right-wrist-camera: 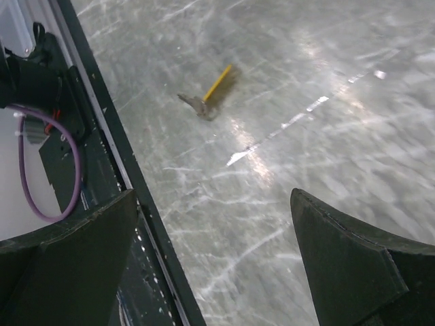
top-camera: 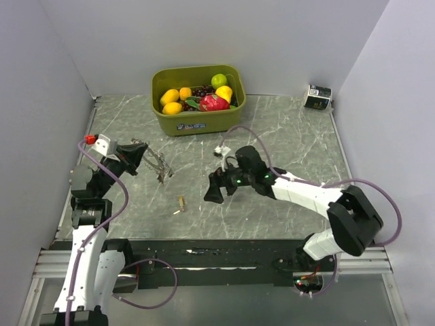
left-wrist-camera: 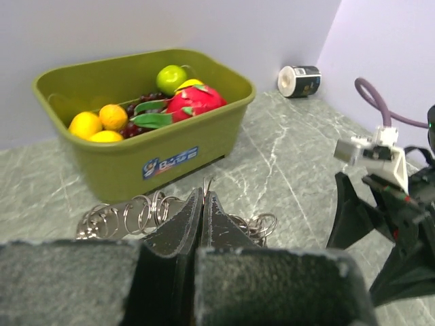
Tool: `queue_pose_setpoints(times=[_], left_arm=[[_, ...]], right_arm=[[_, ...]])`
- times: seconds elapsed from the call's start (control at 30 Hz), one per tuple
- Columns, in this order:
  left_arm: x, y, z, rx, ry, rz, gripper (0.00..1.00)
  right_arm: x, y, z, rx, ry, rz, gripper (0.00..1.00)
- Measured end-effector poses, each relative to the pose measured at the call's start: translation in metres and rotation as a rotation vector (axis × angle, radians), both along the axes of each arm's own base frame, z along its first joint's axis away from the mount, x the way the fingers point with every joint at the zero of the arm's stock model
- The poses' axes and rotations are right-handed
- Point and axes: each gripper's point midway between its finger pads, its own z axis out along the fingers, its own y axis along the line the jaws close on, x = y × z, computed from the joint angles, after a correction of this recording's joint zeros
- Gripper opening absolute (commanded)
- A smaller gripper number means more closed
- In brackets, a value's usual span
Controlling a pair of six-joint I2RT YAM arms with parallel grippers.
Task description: Put the keys on the keyring
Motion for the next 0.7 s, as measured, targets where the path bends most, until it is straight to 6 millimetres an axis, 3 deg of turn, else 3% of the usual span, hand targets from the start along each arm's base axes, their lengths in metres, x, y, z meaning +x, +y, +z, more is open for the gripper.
queue_pose_setpoints(times=[0.33,0.53,0.7], left_arm=[[-0.005,0.011,-0.021,-0.032,0.043,-0.013,0.01],[-0.012,0.010,-0.015,-0.026,0.018,-0.028,0.01],[-0.015,0.007,-0.013,-0.023,0.007,-0.043,0.01]], right_arm=[[-0.017,0.065,-0.035,-0.050,0.063,0.148,0.81],[-0.017,0.091,-0.054,-0.067,0.108,0.194,0.75],[-0.018,0.098,-0.067,-0.078,0.139,0.204,0.73]])
